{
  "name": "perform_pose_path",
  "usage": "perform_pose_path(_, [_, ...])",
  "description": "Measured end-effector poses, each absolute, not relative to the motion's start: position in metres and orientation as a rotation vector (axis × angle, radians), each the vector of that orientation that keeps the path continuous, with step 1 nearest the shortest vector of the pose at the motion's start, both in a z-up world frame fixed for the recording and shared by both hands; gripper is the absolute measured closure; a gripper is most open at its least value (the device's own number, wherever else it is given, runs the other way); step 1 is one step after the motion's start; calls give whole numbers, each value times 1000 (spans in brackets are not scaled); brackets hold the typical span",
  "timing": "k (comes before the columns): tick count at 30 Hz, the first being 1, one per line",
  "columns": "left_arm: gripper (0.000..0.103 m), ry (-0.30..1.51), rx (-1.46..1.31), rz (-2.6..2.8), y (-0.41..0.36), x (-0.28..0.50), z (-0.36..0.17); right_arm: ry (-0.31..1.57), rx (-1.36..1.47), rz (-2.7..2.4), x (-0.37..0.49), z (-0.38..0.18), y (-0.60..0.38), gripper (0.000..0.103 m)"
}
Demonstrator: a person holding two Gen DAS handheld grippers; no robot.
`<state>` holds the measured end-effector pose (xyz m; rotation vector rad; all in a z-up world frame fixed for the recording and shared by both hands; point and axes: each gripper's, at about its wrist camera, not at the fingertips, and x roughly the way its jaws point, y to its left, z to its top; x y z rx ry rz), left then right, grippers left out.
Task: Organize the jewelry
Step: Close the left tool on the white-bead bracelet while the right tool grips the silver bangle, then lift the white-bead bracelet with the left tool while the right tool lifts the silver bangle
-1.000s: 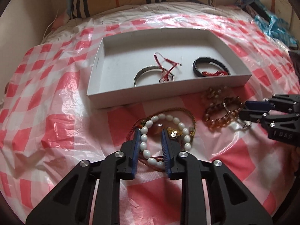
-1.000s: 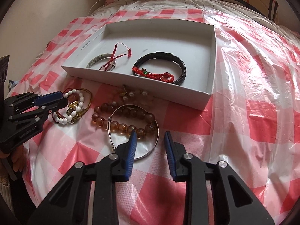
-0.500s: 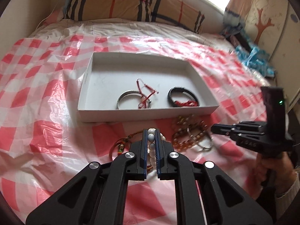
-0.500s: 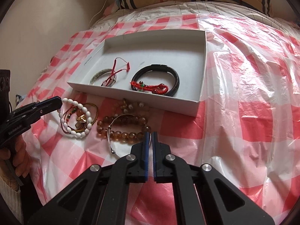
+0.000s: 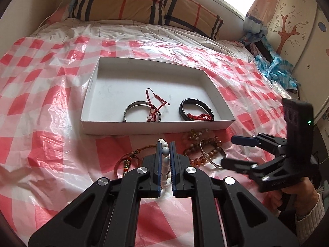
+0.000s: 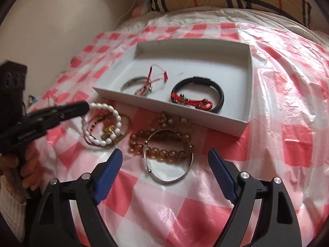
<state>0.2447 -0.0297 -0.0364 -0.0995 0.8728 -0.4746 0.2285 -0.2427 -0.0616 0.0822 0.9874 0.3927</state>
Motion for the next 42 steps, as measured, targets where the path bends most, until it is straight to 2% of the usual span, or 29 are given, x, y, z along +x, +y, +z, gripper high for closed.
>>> perform_pose_path(2, [96, 873, -96, -478, -31, 245, -36, 1017, 6, 378, 234, -71, -231, 22])
perform_pose_path(3, [96, 873, -95, -479, -32, 244, -36, 1032, -15, 381, 236, -75, -228, 38])
perform_pose_path(4, [96, 872, -95, -481, -32, 244, -36, 1050, -23, 381, 237, -79, -227, 47])
perform_pose_path(15, [96, 835, -147, -515, -28, 241, -27, 902, 87, 381, 221, -44, -256, 47])
perform_pose_path(42, [96, 755, -196, -561, -31, 238, -5, 854, 66, 387, 222, -37, -250, 47])
